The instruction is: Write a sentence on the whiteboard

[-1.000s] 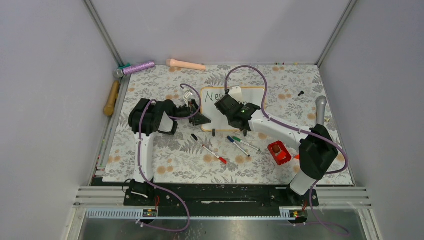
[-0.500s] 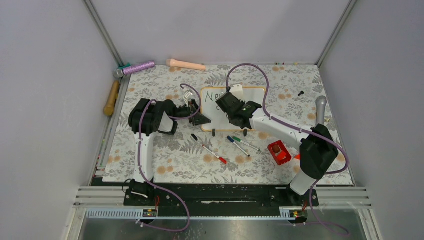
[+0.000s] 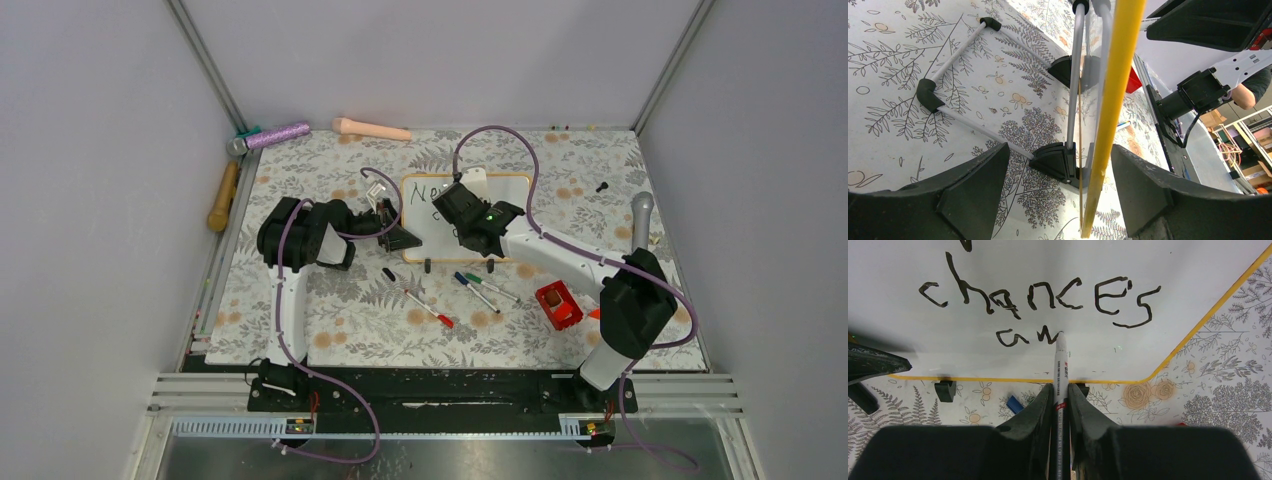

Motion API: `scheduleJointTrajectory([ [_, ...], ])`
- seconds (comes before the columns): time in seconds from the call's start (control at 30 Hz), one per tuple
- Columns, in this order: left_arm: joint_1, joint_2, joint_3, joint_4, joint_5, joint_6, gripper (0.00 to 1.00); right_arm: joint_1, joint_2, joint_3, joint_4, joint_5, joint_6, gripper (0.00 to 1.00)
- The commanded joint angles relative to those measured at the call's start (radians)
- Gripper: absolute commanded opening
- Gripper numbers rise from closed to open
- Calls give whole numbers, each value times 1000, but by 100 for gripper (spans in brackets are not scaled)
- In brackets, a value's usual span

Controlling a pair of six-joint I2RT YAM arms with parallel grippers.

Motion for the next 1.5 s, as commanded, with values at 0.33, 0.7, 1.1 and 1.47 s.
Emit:
scheduleJointTrajectory([
  [0.33,4,12,-5,-27,9,1,77,-19,-170,-57,76,-12,-27,0],
  [0.7,5,14,-2,-26,8,-4,78,-19,-368,-396,422,-132,-56,0],
  [1.1,6,15,-1,-27,10,-7,78,-14,-431,-519,585,-95,-154,0],
  [1.47,6,15,-1,-26,9,-7,78,-14,-315,-401,438,-27,-147,0],
])
